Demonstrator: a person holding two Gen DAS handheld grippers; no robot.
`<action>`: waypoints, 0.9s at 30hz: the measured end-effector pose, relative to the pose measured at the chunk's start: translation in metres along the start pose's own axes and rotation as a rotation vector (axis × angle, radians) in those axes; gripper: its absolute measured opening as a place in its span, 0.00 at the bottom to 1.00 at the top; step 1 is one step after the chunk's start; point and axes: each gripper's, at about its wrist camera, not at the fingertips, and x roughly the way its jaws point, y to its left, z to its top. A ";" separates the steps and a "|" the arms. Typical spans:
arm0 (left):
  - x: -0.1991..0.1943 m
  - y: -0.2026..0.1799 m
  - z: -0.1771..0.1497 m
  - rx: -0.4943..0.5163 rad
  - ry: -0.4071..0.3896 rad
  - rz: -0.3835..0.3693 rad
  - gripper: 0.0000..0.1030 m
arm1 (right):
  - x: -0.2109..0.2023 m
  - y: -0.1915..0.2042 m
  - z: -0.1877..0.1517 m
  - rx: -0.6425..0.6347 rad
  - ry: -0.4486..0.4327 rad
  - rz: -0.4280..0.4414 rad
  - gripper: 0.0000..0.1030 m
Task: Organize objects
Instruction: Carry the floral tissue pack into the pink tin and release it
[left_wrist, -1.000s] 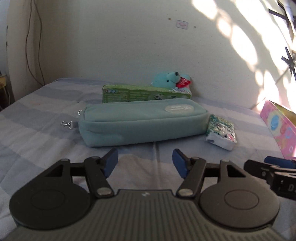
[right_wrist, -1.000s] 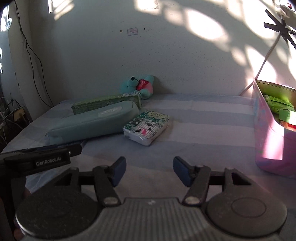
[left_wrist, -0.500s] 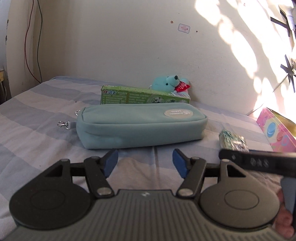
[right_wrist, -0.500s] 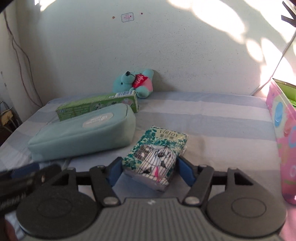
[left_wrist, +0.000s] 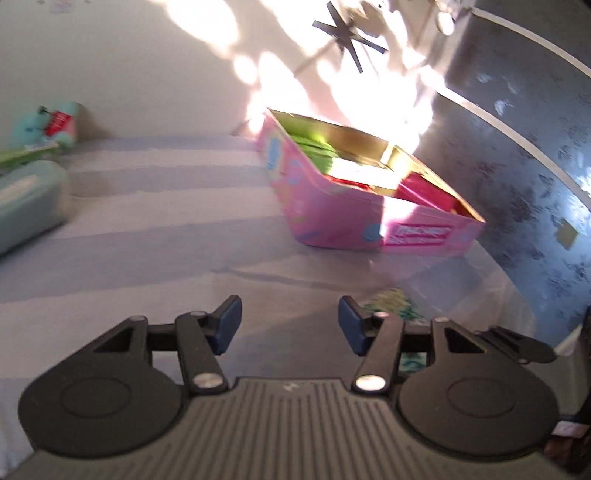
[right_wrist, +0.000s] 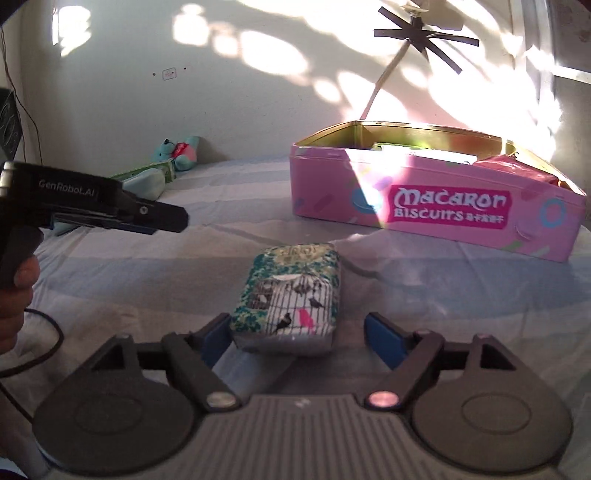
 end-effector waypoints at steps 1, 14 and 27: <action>0.007 -0.011 0.000 0.010 0.034 -0.031 0.53 | -0.003 -0.003 -0.002 0.003 -0.007 0.002 0.78; 0.039 -0.077 0.025 0.111 0.075 -0.067 0.45 | -0.013 -0.008 0.011 -0.056 -0.179 -0.003 0.52; 0.128 -0.134 0.115 0.177 0.035 -0.065 0.46 | 0.029 -0.120 0.096 0.051 -0.247 -0.136 0.53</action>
